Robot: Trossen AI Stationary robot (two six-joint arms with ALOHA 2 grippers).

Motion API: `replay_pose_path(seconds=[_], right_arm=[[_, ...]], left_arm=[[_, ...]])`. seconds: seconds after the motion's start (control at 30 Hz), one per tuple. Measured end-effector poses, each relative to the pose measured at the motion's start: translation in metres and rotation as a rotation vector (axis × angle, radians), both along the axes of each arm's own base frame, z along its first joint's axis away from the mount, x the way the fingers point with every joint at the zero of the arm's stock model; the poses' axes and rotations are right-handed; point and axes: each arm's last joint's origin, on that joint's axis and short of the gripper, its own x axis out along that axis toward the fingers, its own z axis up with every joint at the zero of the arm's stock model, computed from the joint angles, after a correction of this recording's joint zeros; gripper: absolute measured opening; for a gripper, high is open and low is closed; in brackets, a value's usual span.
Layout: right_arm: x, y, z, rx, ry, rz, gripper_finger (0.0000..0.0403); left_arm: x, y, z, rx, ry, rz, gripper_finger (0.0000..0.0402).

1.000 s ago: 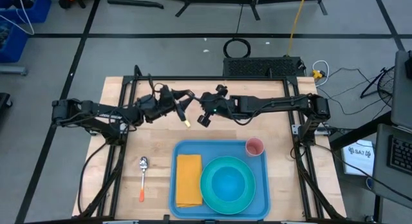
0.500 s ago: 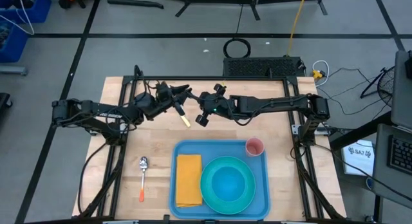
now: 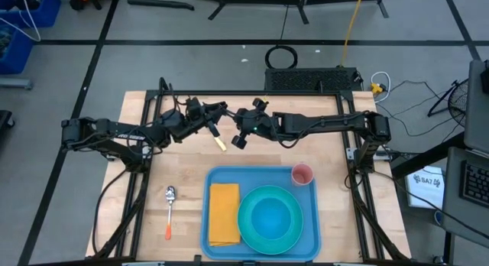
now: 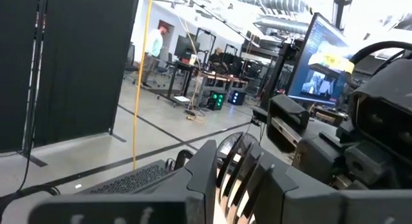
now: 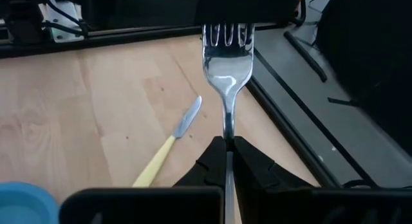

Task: Set up tray
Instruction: Put the orange fork on top of the yellow table napkin

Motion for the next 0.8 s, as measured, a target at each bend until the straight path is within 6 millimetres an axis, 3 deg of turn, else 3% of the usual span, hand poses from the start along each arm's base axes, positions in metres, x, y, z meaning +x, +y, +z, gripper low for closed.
replay_pose_path(seconds=[0.57, 0.8], right_arm=[[0.002, -0.0052, 0.0044, -0.04, -0.031, 0.004, 0.0], [0.0017, -0.0062, 0.0042, -0.04, -0.028, 0.001, 0.0]], left_arm=[[0.0004, -0.0003, -0.0014, -0.026, 0.001, 0.003, 0.0077], [-0.0001, -0.0002, 0.0008, 0.045, 0.015, 0.02, 0.0068]])
